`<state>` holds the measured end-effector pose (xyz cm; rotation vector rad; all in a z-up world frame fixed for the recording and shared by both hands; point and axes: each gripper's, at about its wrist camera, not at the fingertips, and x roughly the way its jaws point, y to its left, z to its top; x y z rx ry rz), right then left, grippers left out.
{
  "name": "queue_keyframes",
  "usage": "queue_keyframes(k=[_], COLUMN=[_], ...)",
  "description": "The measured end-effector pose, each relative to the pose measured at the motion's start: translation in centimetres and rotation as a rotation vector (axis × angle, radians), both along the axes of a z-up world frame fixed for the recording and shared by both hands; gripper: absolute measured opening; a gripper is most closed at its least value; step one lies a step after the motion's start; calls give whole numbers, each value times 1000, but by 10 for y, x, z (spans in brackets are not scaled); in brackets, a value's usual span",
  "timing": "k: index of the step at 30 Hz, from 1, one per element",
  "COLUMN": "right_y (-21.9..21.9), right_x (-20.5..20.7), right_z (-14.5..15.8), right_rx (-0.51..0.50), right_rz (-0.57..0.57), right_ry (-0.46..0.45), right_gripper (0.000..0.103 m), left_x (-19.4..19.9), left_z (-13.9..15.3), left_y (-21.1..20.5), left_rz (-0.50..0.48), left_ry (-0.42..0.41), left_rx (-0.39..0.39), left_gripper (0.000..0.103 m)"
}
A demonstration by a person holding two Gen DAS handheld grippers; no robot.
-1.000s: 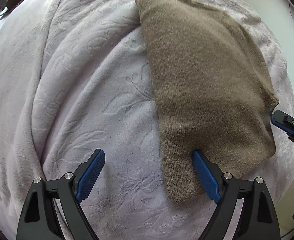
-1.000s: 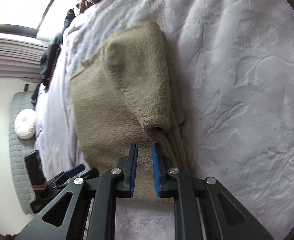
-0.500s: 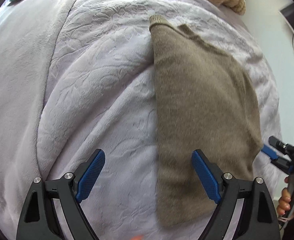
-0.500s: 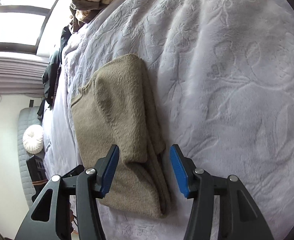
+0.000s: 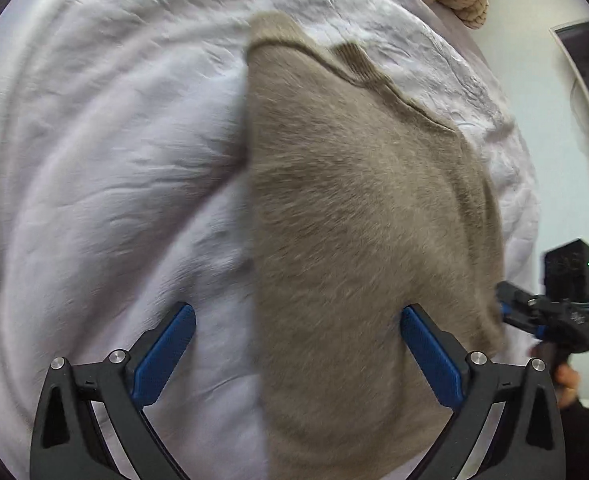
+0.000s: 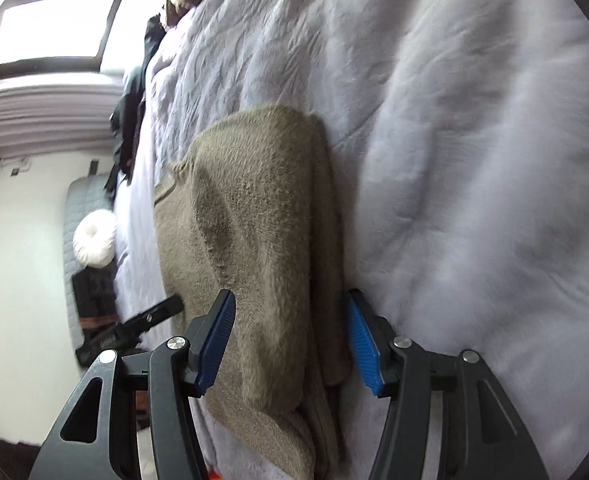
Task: Fold small clothes
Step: 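Grasp the sweater hem with both grippers and lift it, then fold the hem over toward the collar with both grippers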
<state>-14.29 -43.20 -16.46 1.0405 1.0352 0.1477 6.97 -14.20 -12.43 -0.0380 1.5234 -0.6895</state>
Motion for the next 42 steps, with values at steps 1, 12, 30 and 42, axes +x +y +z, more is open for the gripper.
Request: queue_keyframes(k=[1, 12, 30, 42], right_y=[1, 25, 68, 172], right_x=[5, 47, 21, -1], right_z=[-3, -24, 23, 46], right_rx=[7, 57, 269, 367], right_rz=[24, 131, 45, 98], right_ry=[3, -36, -114, -83], right_gripper=[62, 59, 31, 31], left_x=[1, -8, -34, -78], left_z=[-1, -10, 68, 114], left_y=[-4, -38, 5, 106], left_rz=[-8, -111, -152, -117], left_ry=[8, -14, -107, -93], left_rx=[-17, -46, -131, -91], left_gripper=[103, 102, 56, 56])
